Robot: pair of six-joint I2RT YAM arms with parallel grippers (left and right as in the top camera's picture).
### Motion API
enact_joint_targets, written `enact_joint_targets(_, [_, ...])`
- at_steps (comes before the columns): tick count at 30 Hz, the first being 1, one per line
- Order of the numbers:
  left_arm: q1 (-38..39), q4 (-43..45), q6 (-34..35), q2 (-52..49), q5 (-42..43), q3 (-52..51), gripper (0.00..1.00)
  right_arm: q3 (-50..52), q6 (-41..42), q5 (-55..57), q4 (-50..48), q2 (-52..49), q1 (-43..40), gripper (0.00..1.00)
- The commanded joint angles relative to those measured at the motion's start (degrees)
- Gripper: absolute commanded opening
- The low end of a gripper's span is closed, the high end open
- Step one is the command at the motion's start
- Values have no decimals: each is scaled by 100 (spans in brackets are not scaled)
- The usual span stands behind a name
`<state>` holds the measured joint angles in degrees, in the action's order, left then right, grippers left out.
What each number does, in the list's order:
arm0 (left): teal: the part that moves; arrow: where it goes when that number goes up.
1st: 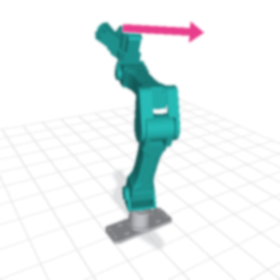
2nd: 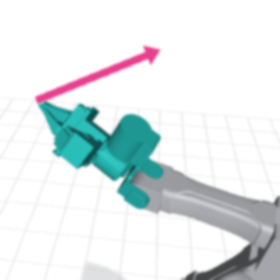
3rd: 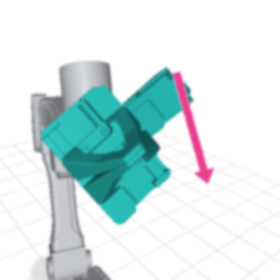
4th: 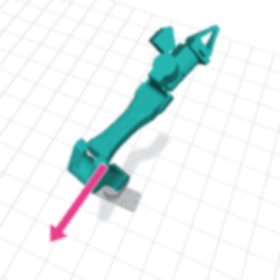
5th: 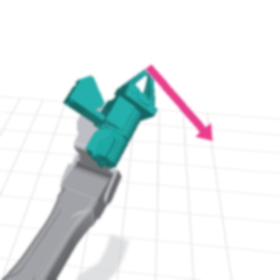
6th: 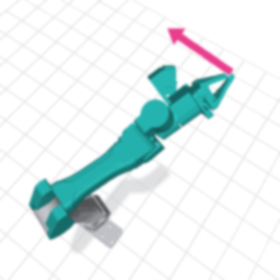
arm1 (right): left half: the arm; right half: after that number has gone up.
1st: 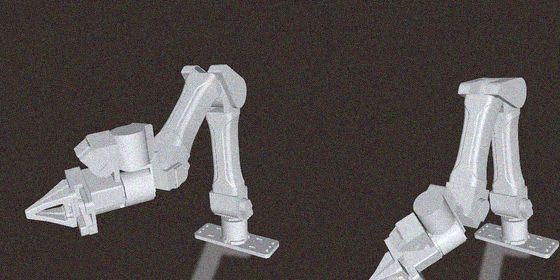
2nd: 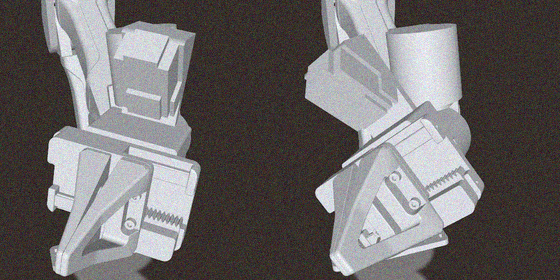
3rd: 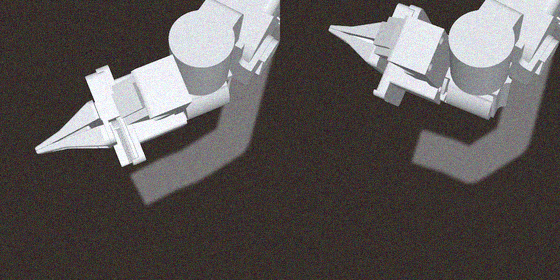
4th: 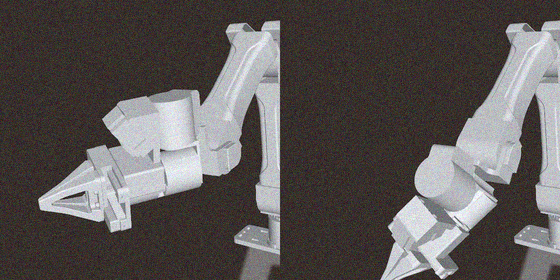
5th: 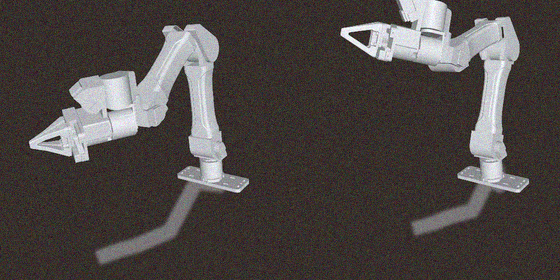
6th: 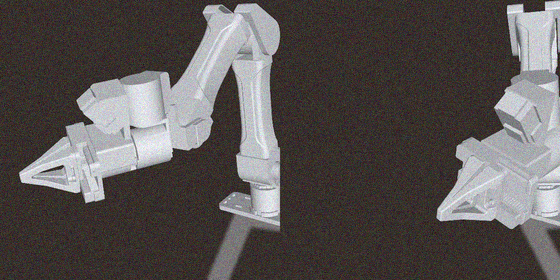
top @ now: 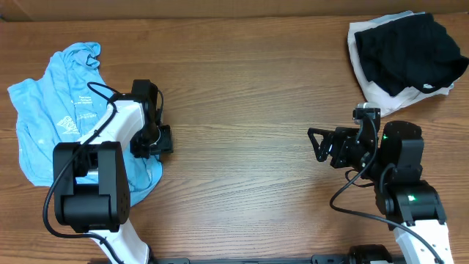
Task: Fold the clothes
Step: 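Reach the left gripper to the blue T-shirt and grasp its edge, then lift the blue T-shirt up with the left gripper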
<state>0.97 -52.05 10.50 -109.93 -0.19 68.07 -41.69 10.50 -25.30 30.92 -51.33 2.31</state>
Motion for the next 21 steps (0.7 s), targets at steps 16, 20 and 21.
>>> enact_joint_targets(16, [157, -107, -546, -208, 4050, 3187, 4, -146, 4, -52, -275, -173, 22, 73])
enact_joint_targets(20, [413, 153, -525, -208, 5088, 4553, 4, -146, 197, -59, -278, -173, 22, 73])
enact_joint_targets(21, [498, 238, -433, -208, 5226, 4924, 4, -146, 195, -111, -280, -173, 22, 73])
